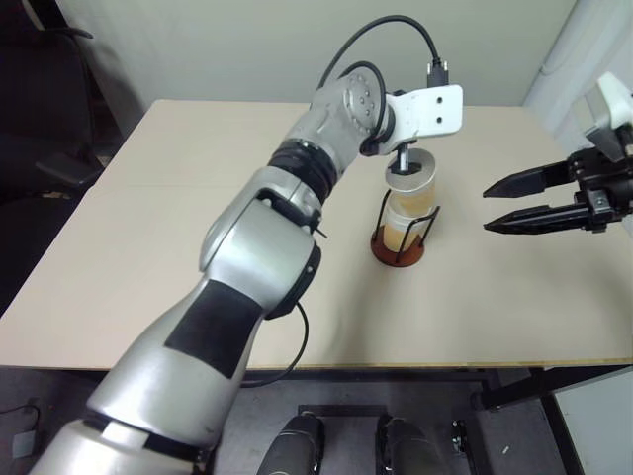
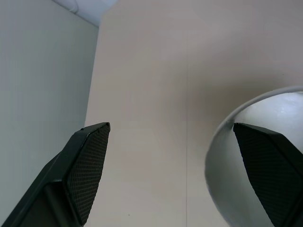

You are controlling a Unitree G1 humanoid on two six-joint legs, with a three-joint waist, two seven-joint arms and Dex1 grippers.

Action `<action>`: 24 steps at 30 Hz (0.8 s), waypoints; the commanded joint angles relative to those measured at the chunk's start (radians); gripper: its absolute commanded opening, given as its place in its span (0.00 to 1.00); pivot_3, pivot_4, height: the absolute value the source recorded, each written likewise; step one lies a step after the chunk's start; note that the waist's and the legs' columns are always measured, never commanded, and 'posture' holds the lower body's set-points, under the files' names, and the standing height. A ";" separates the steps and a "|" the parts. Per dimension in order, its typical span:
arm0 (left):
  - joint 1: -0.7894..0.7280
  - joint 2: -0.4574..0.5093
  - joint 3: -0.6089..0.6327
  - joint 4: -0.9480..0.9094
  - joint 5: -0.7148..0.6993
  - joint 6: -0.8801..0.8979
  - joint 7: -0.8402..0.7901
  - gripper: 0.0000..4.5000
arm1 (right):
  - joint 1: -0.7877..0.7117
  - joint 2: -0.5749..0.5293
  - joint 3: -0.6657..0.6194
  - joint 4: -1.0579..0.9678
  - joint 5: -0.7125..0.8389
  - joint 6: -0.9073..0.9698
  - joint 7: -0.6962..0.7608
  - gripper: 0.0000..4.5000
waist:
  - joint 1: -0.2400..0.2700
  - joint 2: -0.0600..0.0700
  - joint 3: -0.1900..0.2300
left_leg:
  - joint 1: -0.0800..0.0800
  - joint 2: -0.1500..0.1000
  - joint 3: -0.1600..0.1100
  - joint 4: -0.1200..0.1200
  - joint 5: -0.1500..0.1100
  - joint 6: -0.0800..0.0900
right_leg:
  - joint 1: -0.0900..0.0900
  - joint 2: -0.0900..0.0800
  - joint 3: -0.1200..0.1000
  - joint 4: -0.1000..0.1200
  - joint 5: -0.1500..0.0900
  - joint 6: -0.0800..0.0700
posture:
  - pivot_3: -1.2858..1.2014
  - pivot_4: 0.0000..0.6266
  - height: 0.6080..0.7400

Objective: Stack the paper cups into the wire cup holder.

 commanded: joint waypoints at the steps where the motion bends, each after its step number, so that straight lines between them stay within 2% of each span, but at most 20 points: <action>1: -0.036 -0.010 0.000 -0.009 0.009 -0.009 0.033 0.99 | -0.001 -0.026 -0.055 -0.021 0.016 0.006 -0.012 0.52 | 0.000 0.000 0.000 | 0.000 0.000 0.000 0.000 0.000 0.000 | 0.000 0.000 0.000 0.000 0.000 0.000 | 0.52 0.24 1.00; 4: -0.034 -0.014 0.003 -0.008 0.006 -0.006 0.016 0.99 | 0.003 -0.030 -0.060 -0.025 0.021 0.010 -0.018 0.52 | 0.000 0.000 0.000 | 0.000 0.000 0.000 0.000 0.000 0.000 | 0.000 0.000 0.000 0.000 0.000 0.000 | 0.52 0.24 1.00; 7: -0.028 -0.008 -0.003 -0.008 0.007 -0.017 -0.045 0.86 | 0.007 -0.035 -0.062 -0.027 0.025 0.011 -0.022 0.52 | 0.000 0.000 0.000 | 0.000 0.000 0.000 0.000 0.000 0.000 | 0.000 0.000 0.000 0.000 0.000 0.000 | 0.52 0.24 1.00; 17: -0.049 0.038 -0.060 -0.011 0.046 -0.057 -0.274 0.05 | -0.008 -0.033 -0.038 -0.011 0.017 -0.001 -0.013 0.52 | 0.000 0.000 0.000 | 0.000 0.000 0.000 0.000 0.000 0.001 | 0.000 0.000 0.000 0.000 0.000 0.001 | 0.52 0.24 1.00; 18: -0.053 0.040 -0.058 -0.011 0.043 -0.054 -0.288 0.01 | -0.010 -0.032 -0.035 -0.009 0.015 -0.002 -0.011 0.52 | 0.000 0.000 0.000 | 0.000 0.000 0.000 0.000 0.000 0.001 | 0.000 0.000 0.000 0.000 0.000 0.001 | 0.52 0.24 1.00; 24: -0.079 0.047 -0.061 -0.010 0.047 -0.039 -0.328 0.01 | -0.010 -0.036 -0.027 -0.012 0.012 -0.002 -0.003 0.52 | 0.001 0.000 0.000 | 0.000 0.000 0.000 0.000 -0.001 0.002 | 0.000 0.000 0.000 -0.001 0.000 0.001 | 0.52 0.24 1.00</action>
